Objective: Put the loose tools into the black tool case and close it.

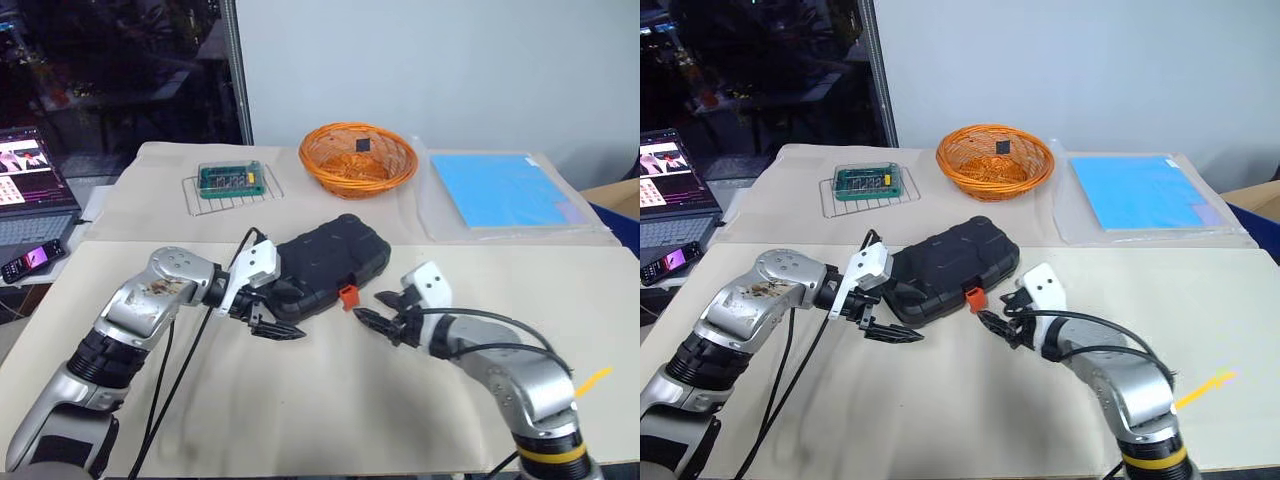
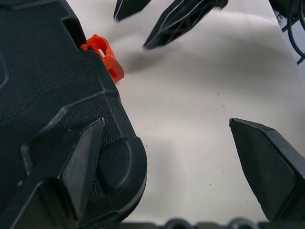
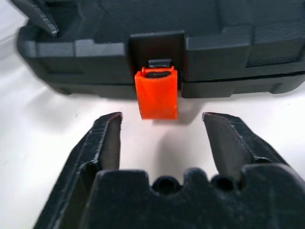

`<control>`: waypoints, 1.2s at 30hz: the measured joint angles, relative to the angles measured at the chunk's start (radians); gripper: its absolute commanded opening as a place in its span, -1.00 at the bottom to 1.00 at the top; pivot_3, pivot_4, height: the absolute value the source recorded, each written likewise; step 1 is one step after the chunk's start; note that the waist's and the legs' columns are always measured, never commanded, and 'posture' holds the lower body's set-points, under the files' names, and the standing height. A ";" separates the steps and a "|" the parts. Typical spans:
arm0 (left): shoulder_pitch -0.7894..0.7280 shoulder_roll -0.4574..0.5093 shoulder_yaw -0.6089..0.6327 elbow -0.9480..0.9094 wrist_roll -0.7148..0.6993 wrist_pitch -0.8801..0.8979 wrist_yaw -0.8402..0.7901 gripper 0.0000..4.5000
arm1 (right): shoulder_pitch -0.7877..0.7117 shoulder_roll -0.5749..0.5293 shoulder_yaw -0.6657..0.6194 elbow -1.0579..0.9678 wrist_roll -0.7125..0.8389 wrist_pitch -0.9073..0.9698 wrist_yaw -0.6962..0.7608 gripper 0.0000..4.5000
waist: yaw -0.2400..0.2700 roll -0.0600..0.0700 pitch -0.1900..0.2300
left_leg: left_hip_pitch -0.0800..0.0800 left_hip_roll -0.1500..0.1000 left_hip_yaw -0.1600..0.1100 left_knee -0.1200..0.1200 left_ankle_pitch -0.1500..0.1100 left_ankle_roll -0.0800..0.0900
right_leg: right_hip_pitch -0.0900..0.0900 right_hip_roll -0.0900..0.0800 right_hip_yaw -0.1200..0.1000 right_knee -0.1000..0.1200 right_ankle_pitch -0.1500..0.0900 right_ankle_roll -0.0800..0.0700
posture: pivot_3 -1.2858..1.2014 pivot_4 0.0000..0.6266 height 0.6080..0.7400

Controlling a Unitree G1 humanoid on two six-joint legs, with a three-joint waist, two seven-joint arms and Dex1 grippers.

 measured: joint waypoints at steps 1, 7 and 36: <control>0.000 0.000 0.000 0.000 0.000 -0.002 -0.003 1.00 | -0.011 0.014 0.010 0.010 -0.006 0.000 -0.016 0.40 | 0.000 0.000 0.000 | 0.000 0.000 0.000 0.000 0.000 0.000 | 0.000 0.000 0.000 0.000 0.000 0.000 | 0.03 -0.52 1.00; 0.003 0.009 0.003 -0.005 0.000 -0.007 -0.024 1.00 | -0.030 0.065 0.038 0.063 -0.051 -0.001 -0.086 0.40 | 0.000 0.000 -0.001 | -0.001 -0.001 0.000 -0.003 0.003 0.007 | -0.001 0.000 -0.001 0.000 0.000 -0.006 | 0.03 -0.52 1.00; 0.024 0.016 0.018 -0.010 0.002 -0.021 -0.018 1.00 | -0.029 0.043 0.082 0.053 -0.077 -0.036 -0.050 -0.47 | -0.007 0.000 -0.001 | 0.001 -0.001 0.000 -0.006 0.003 0.007 | -0.001 0.000 -0.001 -0.001 -0.004 -0.001 | 0.03 -0.52 1.00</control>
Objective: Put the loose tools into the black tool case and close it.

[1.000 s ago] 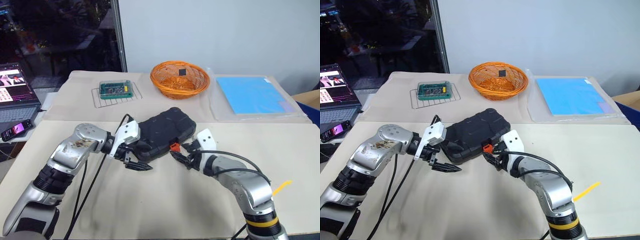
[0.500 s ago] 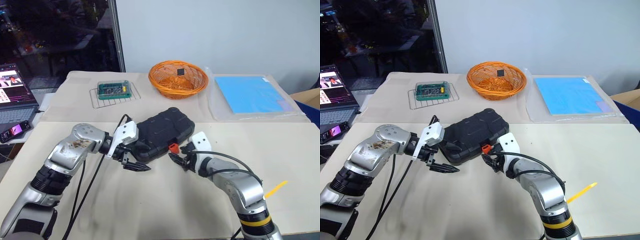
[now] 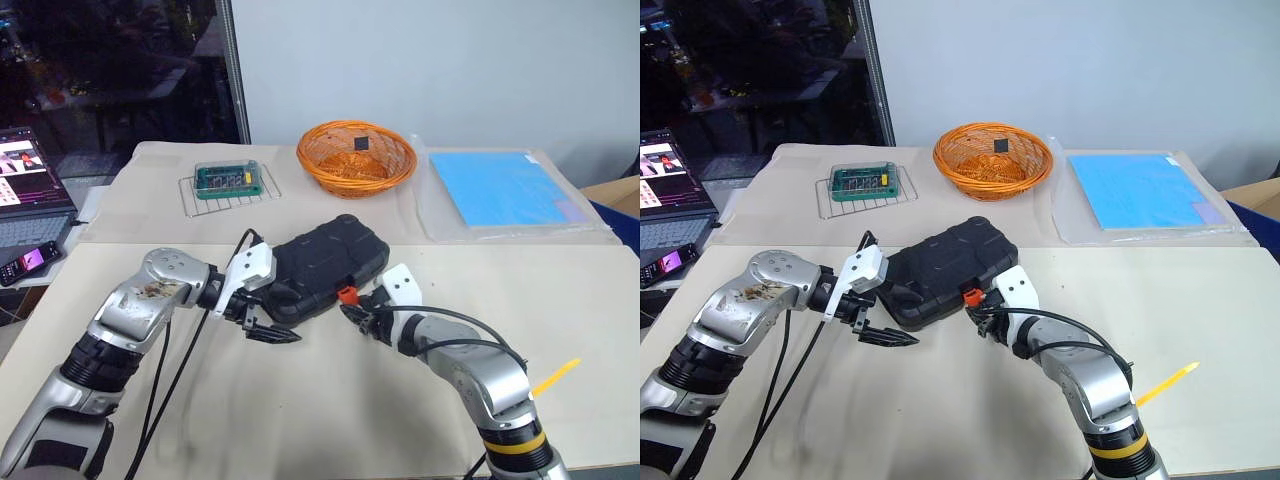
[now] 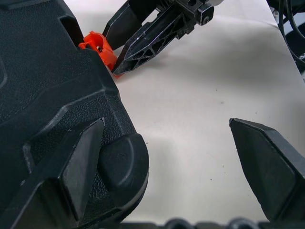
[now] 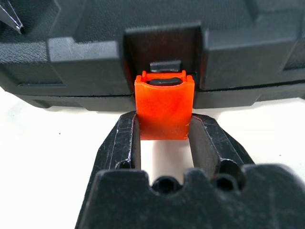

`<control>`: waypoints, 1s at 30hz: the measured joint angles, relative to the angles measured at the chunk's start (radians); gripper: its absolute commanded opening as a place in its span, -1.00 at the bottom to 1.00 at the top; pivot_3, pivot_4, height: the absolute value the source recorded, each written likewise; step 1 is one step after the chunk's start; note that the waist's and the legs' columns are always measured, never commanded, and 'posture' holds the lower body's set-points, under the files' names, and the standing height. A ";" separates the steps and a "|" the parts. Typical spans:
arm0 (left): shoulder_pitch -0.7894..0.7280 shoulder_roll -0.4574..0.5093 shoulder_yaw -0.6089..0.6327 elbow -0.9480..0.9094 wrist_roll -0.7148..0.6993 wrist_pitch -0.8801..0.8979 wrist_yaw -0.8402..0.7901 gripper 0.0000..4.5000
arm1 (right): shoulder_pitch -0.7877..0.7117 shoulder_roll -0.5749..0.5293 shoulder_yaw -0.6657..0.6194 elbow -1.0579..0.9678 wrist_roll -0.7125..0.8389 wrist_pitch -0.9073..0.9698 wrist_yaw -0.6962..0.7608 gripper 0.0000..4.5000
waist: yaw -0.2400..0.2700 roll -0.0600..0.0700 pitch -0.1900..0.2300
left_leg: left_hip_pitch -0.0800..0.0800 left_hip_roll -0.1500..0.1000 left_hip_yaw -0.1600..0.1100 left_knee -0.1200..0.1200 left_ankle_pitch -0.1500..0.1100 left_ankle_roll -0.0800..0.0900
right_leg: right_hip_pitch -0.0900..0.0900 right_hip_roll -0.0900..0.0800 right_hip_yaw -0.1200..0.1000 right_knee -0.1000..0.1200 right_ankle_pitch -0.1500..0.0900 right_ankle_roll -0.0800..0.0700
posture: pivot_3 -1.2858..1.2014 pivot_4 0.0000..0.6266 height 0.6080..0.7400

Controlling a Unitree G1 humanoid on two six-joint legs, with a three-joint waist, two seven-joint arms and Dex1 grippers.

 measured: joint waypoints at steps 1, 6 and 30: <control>0.000 0.000 0.000 0.001 0.000 0.000 0.000 1.00 | 0.000 0.000 0.001 0.000 -0.001 -0.001 0.000 -0.47 | 0.000 0.000 0.000 | 0.000 0.000 0.000 0.000 0.000 0.000 | 0.000 0.000 0.000 0.000 0.000 0.000 | 0.03 -0.52 1.00; -0.004 -0.005 -0.001 0.009 0.003 -0.003 0.001 1.00 | -0.043 0.004 0.022 0.037 -0.029 -0.014 0.006 -0.47 | 0.000 0.000 0.000 | 0.000 0.000 0.000 0.000 0.000 0.000 | 0.000 0.000 0.000 0.000 0.000 0.000 | 0.03 -0.52 1.00; 0.005 -0.024 0.005 0.013 0.014 -0.008 0.030 1.00 | 0.019 -0.048 -0.059 -0.035 0.049 0.047 0.080 -0.63 | 0.001 0.001 -0.001 | 0.003 0.000 -0.001 -0.004 0.001 -0.002 | 0.001 -0.002 -0.001 0.000 -0.002 -0.001 | 0.03 -0.52 1.00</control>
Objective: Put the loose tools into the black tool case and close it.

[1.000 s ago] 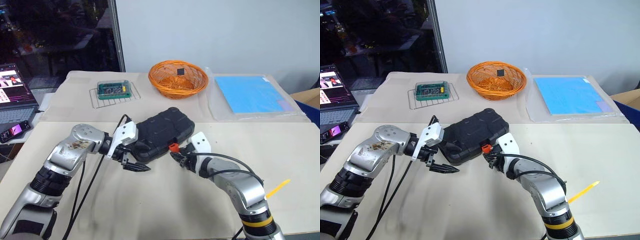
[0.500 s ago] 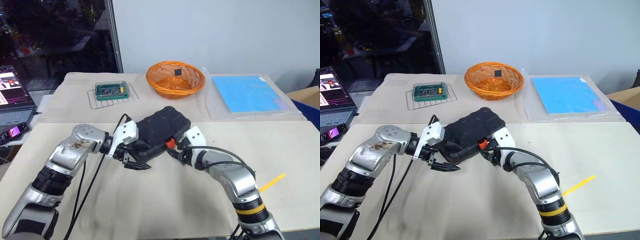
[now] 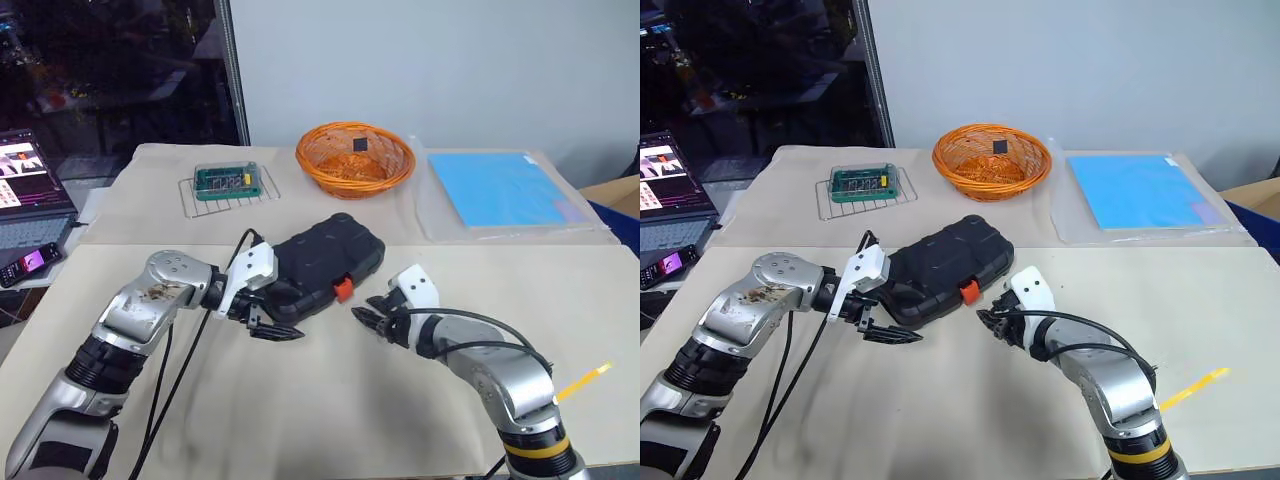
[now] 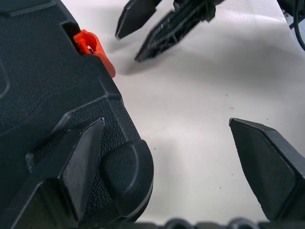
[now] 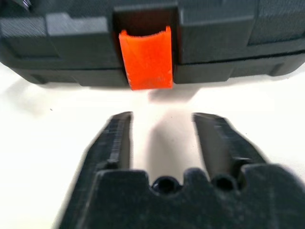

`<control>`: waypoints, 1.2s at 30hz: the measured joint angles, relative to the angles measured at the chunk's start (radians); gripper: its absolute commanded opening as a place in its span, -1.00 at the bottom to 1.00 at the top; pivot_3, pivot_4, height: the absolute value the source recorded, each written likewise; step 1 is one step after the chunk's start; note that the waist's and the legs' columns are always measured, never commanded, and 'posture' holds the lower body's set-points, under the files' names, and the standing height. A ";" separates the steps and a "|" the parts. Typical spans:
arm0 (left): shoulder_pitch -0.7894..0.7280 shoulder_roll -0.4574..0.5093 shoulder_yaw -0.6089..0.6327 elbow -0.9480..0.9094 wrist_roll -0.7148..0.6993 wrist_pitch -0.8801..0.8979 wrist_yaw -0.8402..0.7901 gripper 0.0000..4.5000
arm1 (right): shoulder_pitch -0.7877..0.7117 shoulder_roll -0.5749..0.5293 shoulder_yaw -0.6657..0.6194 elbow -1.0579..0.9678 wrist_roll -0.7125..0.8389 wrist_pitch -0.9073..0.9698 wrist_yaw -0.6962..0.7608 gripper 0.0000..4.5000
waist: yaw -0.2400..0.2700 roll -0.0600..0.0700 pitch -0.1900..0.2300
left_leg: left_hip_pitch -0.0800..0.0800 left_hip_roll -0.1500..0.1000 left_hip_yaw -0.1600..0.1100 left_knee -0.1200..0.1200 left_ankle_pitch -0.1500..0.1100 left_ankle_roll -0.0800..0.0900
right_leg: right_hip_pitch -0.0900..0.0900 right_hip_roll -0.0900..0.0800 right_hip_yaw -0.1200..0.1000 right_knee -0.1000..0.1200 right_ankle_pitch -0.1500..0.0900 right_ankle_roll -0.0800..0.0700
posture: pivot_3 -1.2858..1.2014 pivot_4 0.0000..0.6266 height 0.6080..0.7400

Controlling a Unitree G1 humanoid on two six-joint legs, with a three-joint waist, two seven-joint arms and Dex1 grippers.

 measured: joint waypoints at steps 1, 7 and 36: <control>-0.004 -0.002 -0.001 0.005 0.001 -0.001 -0.001 1.00 | -0.018 0.015 0.006 0.017 0.000 0.000 -0.003 -0.80 | 0.000 0.000 0.000 | 0.000 0.000 0.000 0.000 0.000 0.000 | 0.000 0.000 0.000 0.000 0.000 0.000 | 0.03 -0.52 1.00; -0.018 -0.007 -0.005 0.024 0.009 -0.011 0.001 1.00 | -0.128 0.067 0.028 0.174 -0.020 -0.023 -0.008 -0.99 | -0.004 0.000 0.000 | 0.000 0.000 0.000 0.000 0.000 0.000 | 0.000 0.000 0.000 0.000 0.001 -0.001 | 0.03 -0.52 1.00; 0.015 -0.015 0.003 -0.012 0.021 0.003 0.041 1.00 | -0.097 0.083 0.060 0.280 -0.082 -0.384 0.055 -0.99 | -0.005 0.000 -0.003 | 0.005 0.000 0.000 -0.001 -0.002 -0.003 | 0.002 -0.002 -0.001 -0.001 0.000 0.000 | 0.03 -0.52 1.00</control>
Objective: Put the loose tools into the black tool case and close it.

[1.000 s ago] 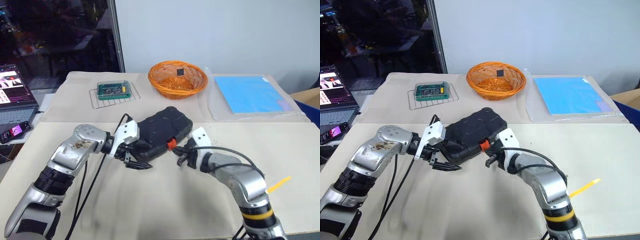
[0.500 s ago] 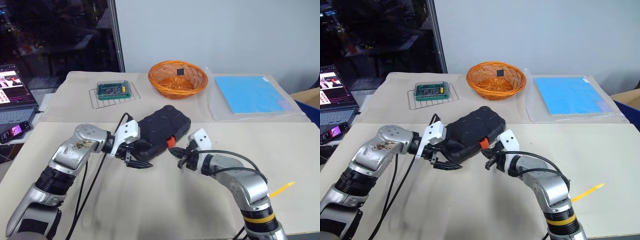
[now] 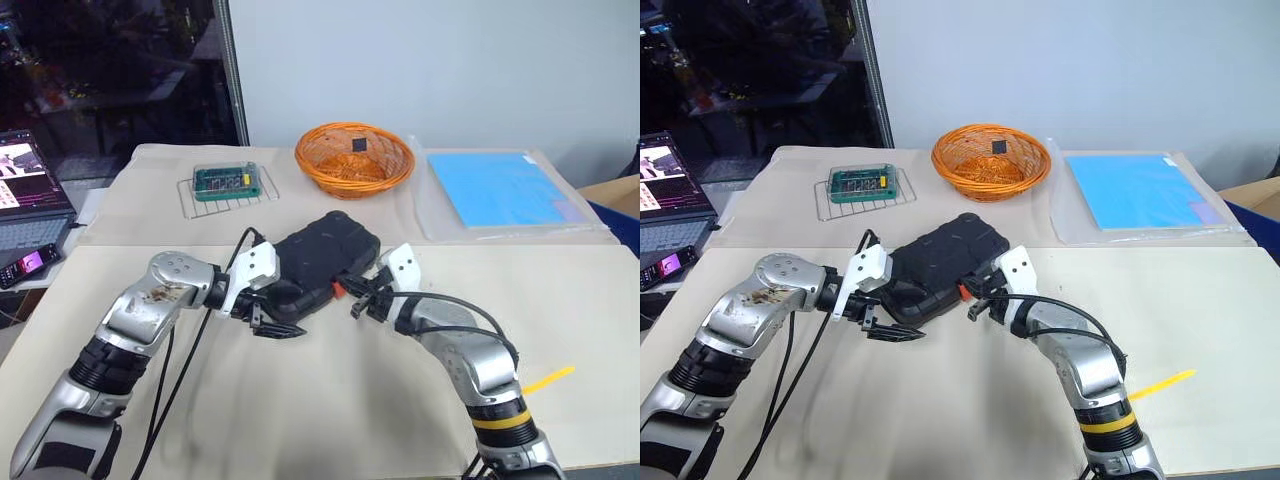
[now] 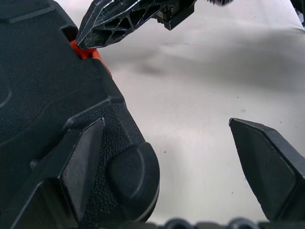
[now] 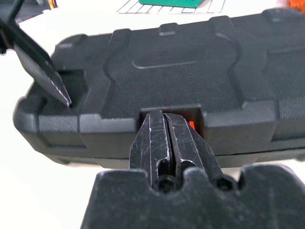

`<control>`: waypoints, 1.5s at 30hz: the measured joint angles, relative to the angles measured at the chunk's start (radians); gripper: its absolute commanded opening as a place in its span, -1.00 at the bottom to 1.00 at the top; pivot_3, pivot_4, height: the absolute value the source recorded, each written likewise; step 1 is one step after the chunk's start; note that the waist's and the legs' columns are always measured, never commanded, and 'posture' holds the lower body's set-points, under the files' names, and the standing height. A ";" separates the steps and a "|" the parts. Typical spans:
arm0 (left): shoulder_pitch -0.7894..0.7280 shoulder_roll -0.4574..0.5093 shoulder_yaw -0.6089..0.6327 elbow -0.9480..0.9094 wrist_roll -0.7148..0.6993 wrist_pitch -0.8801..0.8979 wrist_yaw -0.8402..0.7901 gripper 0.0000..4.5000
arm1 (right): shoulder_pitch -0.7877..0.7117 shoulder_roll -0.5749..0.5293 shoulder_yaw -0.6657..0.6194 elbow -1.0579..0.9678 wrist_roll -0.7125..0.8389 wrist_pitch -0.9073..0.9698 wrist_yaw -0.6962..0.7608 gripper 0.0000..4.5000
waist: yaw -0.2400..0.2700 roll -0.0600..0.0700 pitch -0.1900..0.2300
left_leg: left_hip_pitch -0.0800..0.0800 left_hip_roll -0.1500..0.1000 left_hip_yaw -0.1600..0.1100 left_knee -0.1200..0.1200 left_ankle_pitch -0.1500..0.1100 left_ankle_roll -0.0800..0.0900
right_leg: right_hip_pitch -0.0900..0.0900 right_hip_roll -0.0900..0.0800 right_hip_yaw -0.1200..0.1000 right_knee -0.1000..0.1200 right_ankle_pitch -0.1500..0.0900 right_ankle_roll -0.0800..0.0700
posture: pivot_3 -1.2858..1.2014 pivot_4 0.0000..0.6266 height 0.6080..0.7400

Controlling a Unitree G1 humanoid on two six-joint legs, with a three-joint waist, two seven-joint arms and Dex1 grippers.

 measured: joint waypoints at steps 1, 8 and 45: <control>0.001 0.000 0.000 -0.001 0.000 0.002 0.001 1.00 | 0.000 0.000 0.007 0.007 -0.009 -0.014 0.001 -0.99 | -0.001 0.000 -0.001 | 0.002 0.000 0.000 0.000 -0.003 -0.005 | 0.000 -0.001 0.000 0.000 0.000 0.000 | 0.03 -0.52 1.00; 0.014 0.000 -0.002 -0.005 0.000 0.005 0.011 1.00 | -0.018 -0.010 0.050 0.069 -0.083 -0.100 0.015 -0.99 | -0.004 -0.002 -0.011 | 0.005 0.000 0.000 -0.001 -0.003 -0.006 | 0.001 -0.003 -0.001 0.000 0.000 0.000 | 0.03 -0.52 1.00; 0.114 -0.033 0.053 -0.012 0.008 -0.019 0.117 1.00 | -0.200 -0.023 0.109 0.293 -0.129 -0.102 0.142 -0.99 | -0.025 0.004 -0.025 | 0.020 0.004 0.000 -0.018 -0.005 -0.010 | 0.011 -0.026 -0.018 -0.017 -0.001 0.001 | 0.03 -0.52 1.00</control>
